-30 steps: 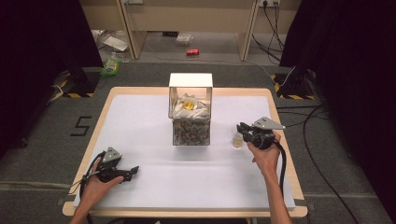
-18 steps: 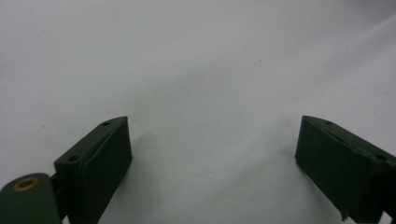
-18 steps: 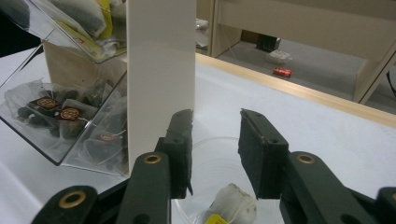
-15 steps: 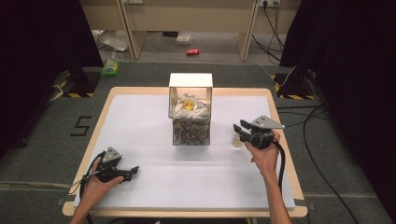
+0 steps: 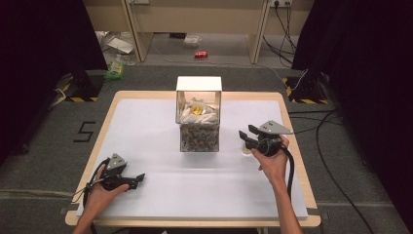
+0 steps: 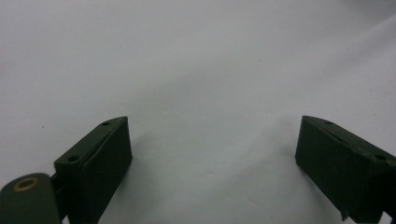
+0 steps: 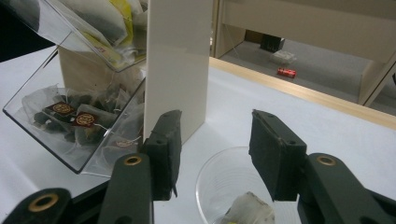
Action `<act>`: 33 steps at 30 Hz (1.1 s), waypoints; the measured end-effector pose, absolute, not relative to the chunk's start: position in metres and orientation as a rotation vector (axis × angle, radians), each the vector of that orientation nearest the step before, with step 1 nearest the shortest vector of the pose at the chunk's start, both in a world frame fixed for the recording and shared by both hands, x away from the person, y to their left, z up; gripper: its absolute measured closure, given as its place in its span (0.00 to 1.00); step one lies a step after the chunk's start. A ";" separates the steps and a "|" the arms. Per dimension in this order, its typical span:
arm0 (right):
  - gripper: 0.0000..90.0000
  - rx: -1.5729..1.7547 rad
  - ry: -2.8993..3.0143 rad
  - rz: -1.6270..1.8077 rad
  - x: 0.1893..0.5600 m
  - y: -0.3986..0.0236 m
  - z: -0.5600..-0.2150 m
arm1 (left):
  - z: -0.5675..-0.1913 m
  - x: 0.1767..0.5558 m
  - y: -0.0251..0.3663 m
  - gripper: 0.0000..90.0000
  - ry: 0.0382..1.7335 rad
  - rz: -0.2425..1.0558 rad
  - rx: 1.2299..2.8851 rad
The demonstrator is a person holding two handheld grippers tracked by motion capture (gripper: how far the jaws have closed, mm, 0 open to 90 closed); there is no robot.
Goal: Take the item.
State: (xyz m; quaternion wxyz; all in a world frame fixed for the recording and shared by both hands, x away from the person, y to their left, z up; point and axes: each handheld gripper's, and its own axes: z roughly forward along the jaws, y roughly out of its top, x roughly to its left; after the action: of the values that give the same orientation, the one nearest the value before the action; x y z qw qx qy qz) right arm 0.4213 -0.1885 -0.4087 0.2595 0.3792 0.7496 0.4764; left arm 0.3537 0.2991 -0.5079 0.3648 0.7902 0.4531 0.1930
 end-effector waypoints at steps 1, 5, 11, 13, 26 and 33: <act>0.58 1.027 2.032 1.290 0.421 -0.188 -0.409 | -0.508 0.354 0.299 0.11 1.165 0.496 2.032; 0.51 1.043 2.036 1.281 0.420 -0.183 -0.408 | -0.508 0.354 0.299 0.11 1.165 0.496 2.032; 0.44 1.039 2.055 1.285 0.416 -0.174 -0.407 | -0.508 0.354 0.299 0.11 1.166 0.496 2.033; 0.44 1.028 2.065 1.290 0.414 -0.171 -0.407 | -0.508 0.354 0.299 0.11 1.166 0.496 2.032; 0.41 1.030 2.106 1.287 0.400 -0.164 -0.412 | -0.508 0.354 0.299 0.11 1.166 0.495 2.032; 0.40 1.027 2.125 1.284 0.393 -0.162 -0.417 | -0.508 0.354 0.299 0.11 1.166 0.496 2.032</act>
State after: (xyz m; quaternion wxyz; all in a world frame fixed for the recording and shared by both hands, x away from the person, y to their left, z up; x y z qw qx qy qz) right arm 0.3934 -0.1624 -0.4170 0.2254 0.3725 0.7705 0.4656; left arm 0.3537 0.2993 -0.5078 0.3647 0.7900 0.4534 0.1929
